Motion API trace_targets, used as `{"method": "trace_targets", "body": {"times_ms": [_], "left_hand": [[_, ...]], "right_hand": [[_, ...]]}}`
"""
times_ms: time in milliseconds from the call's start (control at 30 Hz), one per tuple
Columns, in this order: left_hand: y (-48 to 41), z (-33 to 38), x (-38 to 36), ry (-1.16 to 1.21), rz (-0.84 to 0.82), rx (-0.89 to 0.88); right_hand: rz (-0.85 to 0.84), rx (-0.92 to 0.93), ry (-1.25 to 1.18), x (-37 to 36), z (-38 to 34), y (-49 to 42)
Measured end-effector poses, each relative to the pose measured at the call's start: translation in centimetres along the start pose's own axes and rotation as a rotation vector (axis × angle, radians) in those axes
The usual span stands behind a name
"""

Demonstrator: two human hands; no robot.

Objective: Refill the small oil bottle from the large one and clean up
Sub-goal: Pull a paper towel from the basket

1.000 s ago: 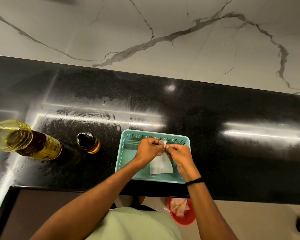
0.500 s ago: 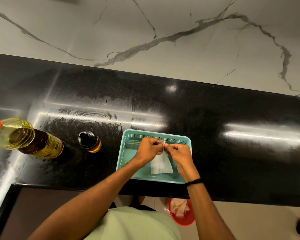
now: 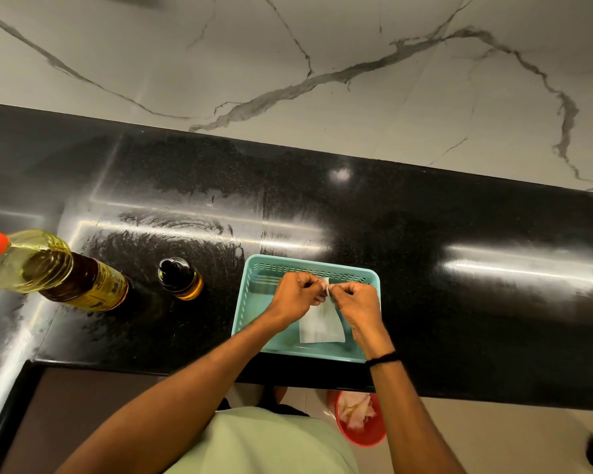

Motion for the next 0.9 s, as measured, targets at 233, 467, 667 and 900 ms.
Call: {"method": "trace_targets", "body": {"times_ms": [233, 467, 667, 900], "left_hand": [[0.1, -0.1, 0.2, 0.029, -0.02, 0.019], [0.5, 0.3, 0.3, 0.024, -0.033, -0.005], [0.7, 0.6, 0.4, -0.053, -0.029, -0.047], [1.0, 0.9, 0.5, -0.122, -0.004, -0.028]], "right_hand": [[-0.039, 0.098, 0.042, 0.0, -0.7, 0.7], [-0.054, 0.079, -0.008, 0.2, -0.7, 0.7], [-0.079, 0.053, -0.049, 0.3, -1.0, 0.9], [-0.034, -0.043, -0.082, 0.4, -0.9, 1.4]]}}
Point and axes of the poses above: each hand's wrist, its own y-axis away from the middle knuckle, its own x-axis out of the back of the hand, z = x × y, the point moved 6 cm from there along -y, towards the middle knuckle, and after that the axes turned 1 degree about -x, right-handed, at the moved point
